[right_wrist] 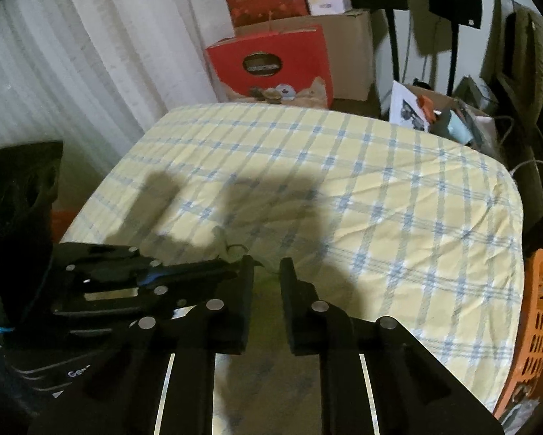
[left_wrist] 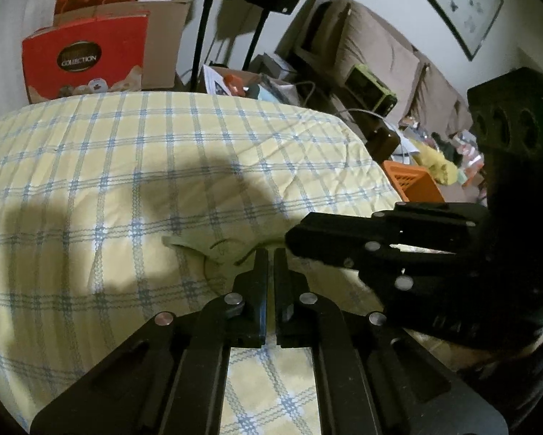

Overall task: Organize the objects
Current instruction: 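Grasp the light-green clothespin clip with the left gripper, then grasp the green clip with the right gripper while the left gripper opens to release it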

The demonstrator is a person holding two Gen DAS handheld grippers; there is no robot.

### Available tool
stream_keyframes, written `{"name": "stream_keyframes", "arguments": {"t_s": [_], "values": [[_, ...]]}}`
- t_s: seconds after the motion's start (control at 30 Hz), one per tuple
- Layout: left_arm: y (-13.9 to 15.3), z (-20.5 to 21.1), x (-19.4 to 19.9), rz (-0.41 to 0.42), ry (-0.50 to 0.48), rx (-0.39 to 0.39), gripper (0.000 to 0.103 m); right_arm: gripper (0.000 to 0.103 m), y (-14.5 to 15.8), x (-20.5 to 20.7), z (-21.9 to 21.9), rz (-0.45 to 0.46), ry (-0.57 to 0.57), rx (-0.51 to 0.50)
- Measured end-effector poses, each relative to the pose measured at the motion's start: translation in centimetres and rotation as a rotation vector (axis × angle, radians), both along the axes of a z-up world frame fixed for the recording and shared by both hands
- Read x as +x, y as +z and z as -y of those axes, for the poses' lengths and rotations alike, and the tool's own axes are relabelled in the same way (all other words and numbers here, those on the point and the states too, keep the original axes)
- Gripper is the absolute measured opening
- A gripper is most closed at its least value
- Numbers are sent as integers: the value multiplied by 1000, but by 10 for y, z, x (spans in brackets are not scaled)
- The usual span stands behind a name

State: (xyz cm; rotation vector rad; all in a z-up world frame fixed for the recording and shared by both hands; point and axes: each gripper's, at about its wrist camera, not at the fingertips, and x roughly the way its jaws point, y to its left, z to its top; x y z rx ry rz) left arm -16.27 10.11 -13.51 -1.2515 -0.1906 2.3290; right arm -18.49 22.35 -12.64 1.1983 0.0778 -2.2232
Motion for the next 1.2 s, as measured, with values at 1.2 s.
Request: {"name": "stream_keyframes", "arguments": {"t_s": [1.2], "values": [[-10, 44, 16, 63, -17, 32, 6, 19, -22, -5, 12, 87, -38, 86]]}}
